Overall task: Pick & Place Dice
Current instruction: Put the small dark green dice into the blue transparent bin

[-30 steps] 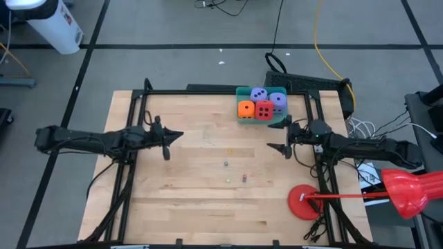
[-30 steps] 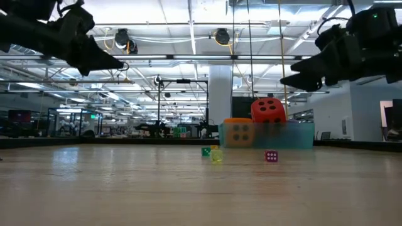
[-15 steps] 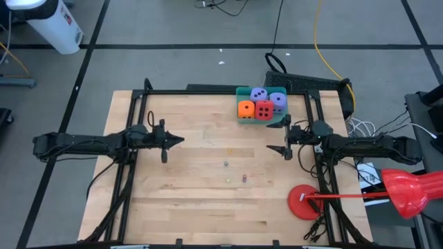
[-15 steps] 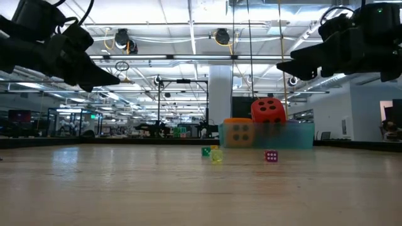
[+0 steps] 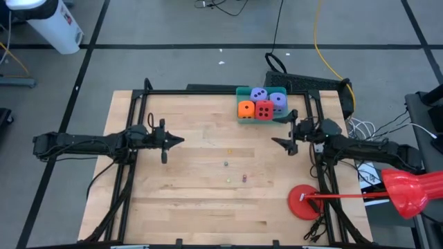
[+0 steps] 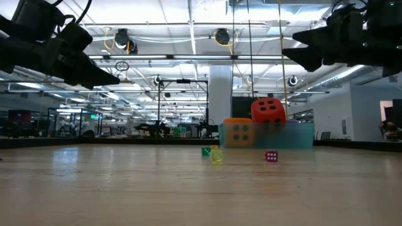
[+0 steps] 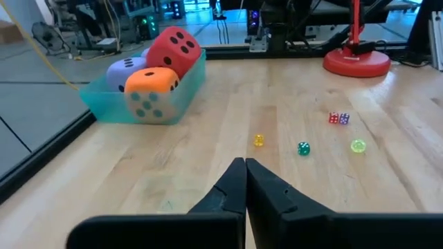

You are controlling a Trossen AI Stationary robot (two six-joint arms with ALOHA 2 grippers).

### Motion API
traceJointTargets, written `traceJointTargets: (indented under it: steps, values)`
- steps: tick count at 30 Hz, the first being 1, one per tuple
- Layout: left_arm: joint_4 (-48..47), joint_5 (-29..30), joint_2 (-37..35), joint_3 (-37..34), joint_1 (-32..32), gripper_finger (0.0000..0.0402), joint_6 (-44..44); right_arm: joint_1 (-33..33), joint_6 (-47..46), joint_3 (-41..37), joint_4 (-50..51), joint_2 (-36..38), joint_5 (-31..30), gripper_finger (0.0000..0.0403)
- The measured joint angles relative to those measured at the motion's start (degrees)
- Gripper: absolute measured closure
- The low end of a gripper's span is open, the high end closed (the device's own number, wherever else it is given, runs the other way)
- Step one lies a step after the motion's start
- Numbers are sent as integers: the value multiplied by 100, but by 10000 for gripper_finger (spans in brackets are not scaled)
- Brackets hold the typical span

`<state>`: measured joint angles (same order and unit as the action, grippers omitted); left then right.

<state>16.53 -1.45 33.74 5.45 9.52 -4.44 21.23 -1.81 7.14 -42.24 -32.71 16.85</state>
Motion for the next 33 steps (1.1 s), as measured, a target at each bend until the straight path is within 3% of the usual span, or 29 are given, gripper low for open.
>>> traceJointTargets:
  steps: [4,12,14,20,22,26,33]
  values:
    - [-23,99,0,0,4,381,-92,206,-52,0,622,406,272,113]
    - [-52,400,0,0,4,391,-132,257,-10,0,1548,943,277,348]
    - [-50,404,0,0,4,397,-134,256,39,0,1716,1048,277,388]
    - [-57,514,11,53,4,389,421,232,150,0,1891,1153,245,396]
    - [-143,647,204,141,-33,394,526,228,149,0,1902,1178,-70,401]
    - [-56,1033,1106,414,-180,395,757,223,124,2,2070,1320,-540,400]
    - [433,899,2605,981,-162,396,973,-11,453,340,3156,1865,-1200,402]
